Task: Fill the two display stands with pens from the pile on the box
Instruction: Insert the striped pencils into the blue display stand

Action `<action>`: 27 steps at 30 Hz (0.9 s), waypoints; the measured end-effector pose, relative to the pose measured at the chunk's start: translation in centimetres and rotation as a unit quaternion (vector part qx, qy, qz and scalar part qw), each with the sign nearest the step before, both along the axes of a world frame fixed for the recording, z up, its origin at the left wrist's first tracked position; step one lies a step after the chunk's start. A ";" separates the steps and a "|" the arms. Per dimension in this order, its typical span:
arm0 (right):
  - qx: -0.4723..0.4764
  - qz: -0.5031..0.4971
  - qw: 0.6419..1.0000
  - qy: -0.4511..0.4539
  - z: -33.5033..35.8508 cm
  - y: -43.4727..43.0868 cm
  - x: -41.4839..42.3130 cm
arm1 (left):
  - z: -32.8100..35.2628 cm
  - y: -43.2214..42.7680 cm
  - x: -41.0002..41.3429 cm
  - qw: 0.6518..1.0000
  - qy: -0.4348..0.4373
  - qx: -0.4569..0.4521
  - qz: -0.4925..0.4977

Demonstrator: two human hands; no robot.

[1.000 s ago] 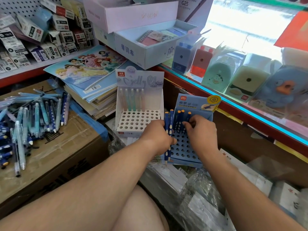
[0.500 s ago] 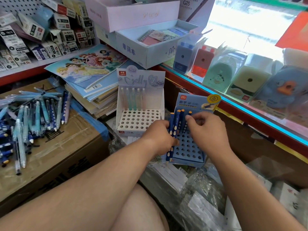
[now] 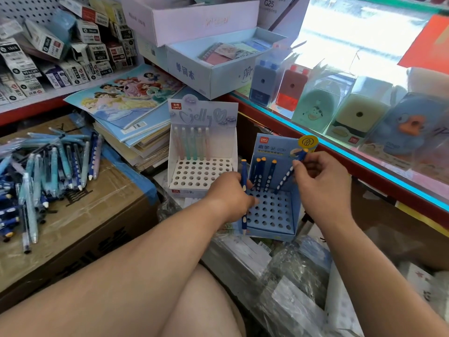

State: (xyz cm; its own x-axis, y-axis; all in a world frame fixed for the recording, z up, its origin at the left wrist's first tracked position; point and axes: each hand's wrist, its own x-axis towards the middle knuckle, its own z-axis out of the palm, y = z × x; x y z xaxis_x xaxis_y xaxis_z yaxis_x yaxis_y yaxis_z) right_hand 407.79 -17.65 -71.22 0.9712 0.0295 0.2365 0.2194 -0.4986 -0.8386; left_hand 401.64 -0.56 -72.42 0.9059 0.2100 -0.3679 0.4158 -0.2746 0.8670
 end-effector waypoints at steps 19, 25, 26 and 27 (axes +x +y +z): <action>-0.192 -0.002 0.981 -0.024 -2.5 1.2 2.3 | -0.1 -0.1 0.3 0.999 0.001 0.022 0.034; -0.254 -0.010 0.967 -0.006 -3.0 1.9 2.3 | 0.1 0.0 0.2 0.999 -0.003 0.031 0.030; -0.256 -0.011 0.967 -0.002 -3.0 1.9 2.3 | 0.1 0.0 0.2 0.999 -0.004 0.031 0.031; -0.258 -0.011 0.966 0.000 -3.1 2.0 2.3 | 0.1 0.0 0.1 0.999 -0.006 0.030 0.031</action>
State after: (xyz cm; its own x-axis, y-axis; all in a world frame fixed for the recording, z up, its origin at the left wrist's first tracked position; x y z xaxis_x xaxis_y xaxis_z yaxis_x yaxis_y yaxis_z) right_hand 410.08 -15.64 -74.27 0.9730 0.1221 0.1957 0.2033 -0.8550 -0.4772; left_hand 401.77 -0.52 -72.31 0.8944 0.2877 -0.3424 0.4239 -0.3009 0.8543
